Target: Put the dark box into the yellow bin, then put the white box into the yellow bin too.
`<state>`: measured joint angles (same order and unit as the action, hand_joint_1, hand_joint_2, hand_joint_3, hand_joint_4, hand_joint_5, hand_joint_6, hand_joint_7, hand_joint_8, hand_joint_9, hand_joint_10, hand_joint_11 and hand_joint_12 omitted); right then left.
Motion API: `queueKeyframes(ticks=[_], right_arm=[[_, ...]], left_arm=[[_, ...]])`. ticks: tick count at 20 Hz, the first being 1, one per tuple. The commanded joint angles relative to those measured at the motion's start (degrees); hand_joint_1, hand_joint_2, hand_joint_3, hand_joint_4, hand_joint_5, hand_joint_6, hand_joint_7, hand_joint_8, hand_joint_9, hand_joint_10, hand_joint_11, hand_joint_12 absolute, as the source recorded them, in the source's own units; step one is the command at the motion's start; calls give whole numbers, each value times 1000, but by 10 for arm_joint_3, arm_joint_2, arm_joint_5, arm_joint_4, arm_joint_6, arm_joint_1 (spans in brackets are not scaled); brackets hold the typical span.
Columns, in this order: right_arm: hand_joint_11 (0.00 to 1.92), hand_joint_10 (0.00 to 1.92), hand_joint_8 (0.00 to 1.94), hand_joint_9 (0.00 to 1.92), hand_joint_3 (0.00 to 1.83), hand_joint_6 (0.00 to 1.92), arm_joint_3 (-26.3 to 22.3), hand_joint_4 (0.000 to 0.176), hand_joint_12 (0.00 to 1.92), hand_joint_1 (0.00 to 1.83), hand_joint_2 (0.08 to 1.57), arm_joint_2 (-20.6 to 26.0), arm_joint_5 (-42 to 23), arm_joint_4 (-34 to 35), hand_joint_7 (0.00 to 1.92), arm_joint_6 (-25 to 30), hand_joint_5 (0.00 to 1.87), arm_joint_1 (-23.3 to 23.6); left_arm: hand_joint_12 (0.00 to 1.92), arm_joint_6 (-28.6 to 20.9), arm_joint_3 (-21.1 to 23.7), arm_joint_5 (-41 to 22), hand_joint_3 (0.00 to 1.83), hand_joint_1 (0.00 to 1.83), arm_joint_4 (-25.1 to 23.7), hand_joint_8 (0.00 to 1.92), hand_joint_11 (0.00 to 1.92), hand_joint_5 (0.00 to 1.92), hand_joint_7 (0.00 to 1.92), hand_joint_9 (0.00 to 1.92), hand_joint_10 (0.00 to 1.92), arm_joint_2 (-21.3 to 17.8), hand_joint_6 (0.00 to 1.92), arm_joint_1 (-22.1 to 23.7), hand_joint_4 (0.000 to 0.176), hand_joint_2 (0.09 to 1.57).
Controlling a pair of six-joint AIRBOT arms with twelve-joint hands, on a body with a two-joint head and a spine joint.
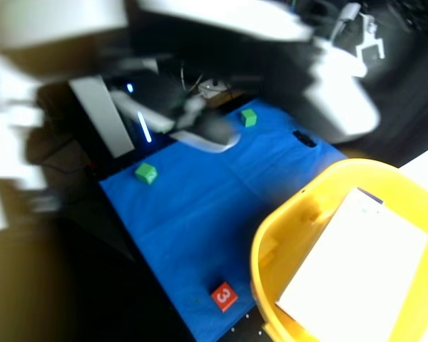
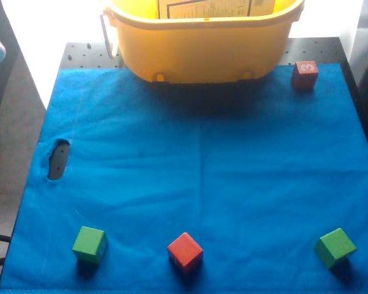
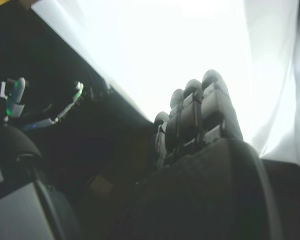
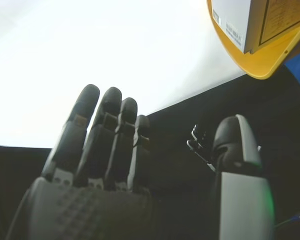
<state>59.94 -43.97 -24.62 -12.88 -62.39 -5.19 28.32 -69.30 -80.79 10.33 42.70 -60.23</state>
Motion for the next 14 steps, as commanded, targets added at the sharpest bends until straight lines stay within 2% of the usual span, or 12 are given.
queueKeyframes(ticks=[1, 2, 3, 4, 5, 6, 7, 8, 11, 12, 13, 14], right_arm=[[363, 0, 0, 577, 5, 0, -10, 37, 264, 930, 929, 6, -72, 3, 532, -3, 208, 9], [320, 0, 0, 545, 5, 0, -22, 43, 245, 902, 932, 23, -72, 2, 497, -3, 180, 9], [299, 0, 0, 526, 5, 0, -31, 46, 237, 865, 932, 35, -73, 2, 472, -3, 164, 9], [312, 0, 1, 521, 0, 0, -41, 43, 246, 818, 918, 48, -74, -1, 471, -3, 152, 9], [322, 0, 3, 518, 2, 0, -47, 27, 257, 768, 925, 57, -74, -3, 474, -3, 129, 9], [288, 0, 10, 519, 4, 0, -56, 23, 338, 753, 913, 72, -74, -7, 460, -3, 134, 9], [263, 0, 10, 510, 0, 0, -64, 20, 351, 746, 895, 81, -75, -11, 457, -3, 123, 9], [180, 5, 2, 492, 10, 2, -72, 14, 438, 753, 867, 91, -76, -16, 451, -3, 112, 9], [75, 0, 0, 490, 13, 1, -93, 35, 591, 690, 893, 117, -80, -25, 464, -3, 104, 9], [27, 0, 0, 469, 0, 1, -100, 27, 641, 682, 937, 127, -81, -25, 438, -3, 100, 9], [38, 0, 4, 459, 1, 7, -105, 33, 658, 658, 955, 133, -81, -27, 444, -3, 113, 9], [193, 3, 1, 549, 2, 0, -112, 20, 572, 708, 999, 140, -81, -30, 539, -3, 203, 9]], left_arm=[[7, 7, 4, -120, 12, 878, 34, 6, 10, 517, 219, 65, 0, -12, 28, -3, 133, 869], [1, 20, 20, -155, 28, 798, 45, 0, 1, 478, 191, 16, 0, -25, 5, -25, 124, 1089], [0, 25, 31, -180, 27, 714, 55, 4, 0, 417, 197, 23, 6, -33, 1, -43, 129, 1138], [0, 27, 39, -184, 15, 705, 65, 0, 0, 276, 126, 54, 8, -39, 0, -55, 14, 1184], [23, 30, 39, -184, 0, 837, 64, 1, 49, 54, 53, 72, 12, -40, 0, -55, 0, 1159], [41, 32, 39, -184, 0, 1038, 63, 4, 76, 75, 78, 119, 11, -39, 4, -54, 0, 1014], [75, 32, 39, -184, 0, 1065, 64, 6, 128, 96, 141, 170, 11, -39, 2, -54, 0, 889], [79, 32, 40, -184, 0, 1031, 63, 0, 131, 111, 126, 175, 8, -39, 5, -53, 0, 894], [11, 32, 40, -184, 22, 963, 48, 3, 16, 171, 122, 80, 1, -39, 21, -39, 0, 973], [1, 33, 41, -184, 9, 1033, 40, 8, 2, 338, 199, 101, 5, -39, 27, -29, 0, 970], [27, 35, 41, -184, 0, 938, 33, 3, 60, 388, 209, 162, 9, -39, 12, -19, 0, 934], [178, 36, 42, -184, 0, 651, 24, 2, 132, 441, 205, 198, 5, -39, 10, -8, 0, 893]])
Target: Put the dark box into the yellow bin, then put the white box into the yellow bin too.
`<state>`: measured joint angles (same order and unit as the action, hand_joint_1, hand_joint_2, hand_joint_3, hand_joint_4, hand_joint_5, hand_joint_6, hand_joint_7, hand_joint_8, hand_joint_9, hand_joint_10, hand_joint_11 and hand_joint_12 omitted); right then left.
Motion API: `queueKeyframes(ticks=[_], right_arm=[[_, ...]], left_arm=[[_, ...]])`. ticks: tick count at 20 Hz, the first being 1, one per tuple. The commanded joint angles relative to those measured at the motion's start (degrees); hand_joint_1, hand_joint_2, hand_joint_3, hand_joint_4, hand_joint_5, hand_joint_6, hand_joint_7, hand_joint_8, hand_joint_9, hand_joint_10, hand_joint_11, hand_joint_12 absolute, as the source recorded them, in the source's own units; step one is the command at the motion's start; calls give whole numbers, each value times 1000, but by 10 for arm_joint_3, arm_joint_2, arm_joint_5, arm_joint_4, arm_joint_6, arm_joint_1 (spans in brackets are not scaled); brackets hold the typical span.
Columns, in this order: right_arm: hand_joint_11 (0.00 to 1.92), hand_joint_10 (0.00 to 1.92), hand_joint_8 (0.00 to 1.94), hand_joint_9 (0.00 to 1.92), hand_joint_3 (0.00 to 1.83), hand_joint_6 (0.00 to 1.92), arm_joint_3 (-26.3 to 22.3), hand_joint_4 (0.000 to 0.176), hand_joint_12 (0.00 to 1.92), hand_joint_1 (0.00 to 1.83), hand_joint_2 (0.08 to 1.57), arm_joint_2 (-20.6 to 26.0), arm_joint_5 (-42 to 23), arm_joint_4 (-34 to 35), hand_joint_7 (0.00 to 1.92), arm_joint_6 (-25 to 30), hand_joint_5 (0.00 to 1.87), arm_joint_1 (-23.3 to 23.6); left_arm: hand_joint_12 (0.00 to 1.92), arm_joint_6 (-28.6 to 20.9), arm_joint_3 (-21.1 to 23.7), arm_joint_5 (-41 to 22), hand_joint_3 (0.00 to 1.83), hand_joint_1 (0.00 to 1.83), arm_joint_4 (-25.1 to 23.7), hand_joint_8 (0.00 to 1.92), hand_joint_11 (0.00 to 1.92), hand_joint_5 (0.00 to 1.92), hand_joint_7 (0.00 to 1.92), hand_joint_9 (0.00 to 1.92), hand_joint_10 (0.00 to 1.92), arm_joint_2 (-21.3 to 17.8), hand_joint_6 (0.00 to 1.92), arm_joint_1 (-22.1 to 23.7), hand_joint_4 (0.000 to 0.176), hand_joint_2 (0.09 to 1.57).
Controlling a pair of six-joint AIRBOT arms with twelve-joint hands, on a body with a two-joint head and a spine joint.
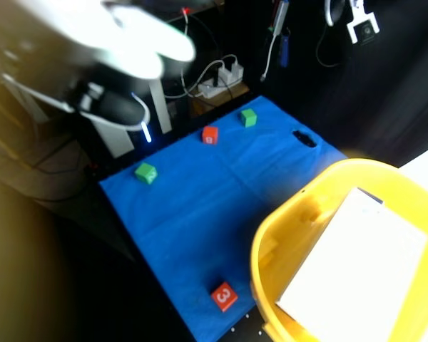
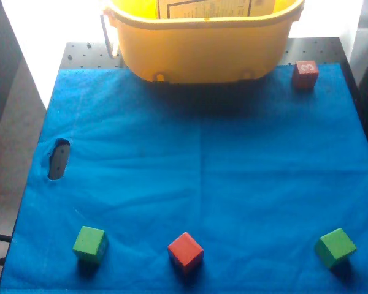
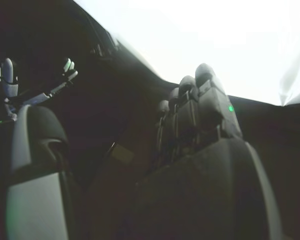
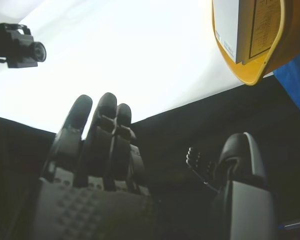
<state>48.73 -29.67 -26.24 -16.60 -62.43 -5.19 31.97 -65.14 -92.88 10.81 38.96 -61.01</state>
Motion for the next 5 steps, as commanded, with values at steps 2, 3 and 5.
queueKeyframes(ticks=[2, 3, 5], right_arm=[[206, 0, 0, 529, 0, 0, -22, 29, 472, 645, 989, 17, -68, -9, 526, -3, 240, 9], [242, 0, 0, 504, 0, 4, -29, 65, 316, 491, 1001, 24, -69, -14, 513, -3, 309, 10], [242, 1, 0, 485, 0, 5, -47, 61, 281, 469, 1000, 43, -69, -35, 519, -3, 386, 22]], left_arm=[[523, 9, 5, -64, 0, 711, -6, 20, 117, 567, 356, 351, 9, -2, 4, 31, 0, 993], [1073, 18, 9, -64, 0, 136, -17, 8, 35, 365, 406, 452, 5, -2, 8, 42, 0, 1174], [1128, 52, 24, -64, 0, 26, -50, 8, 40, 302, 396, 465, 9, -4, 1, 70, 0, 1174]])
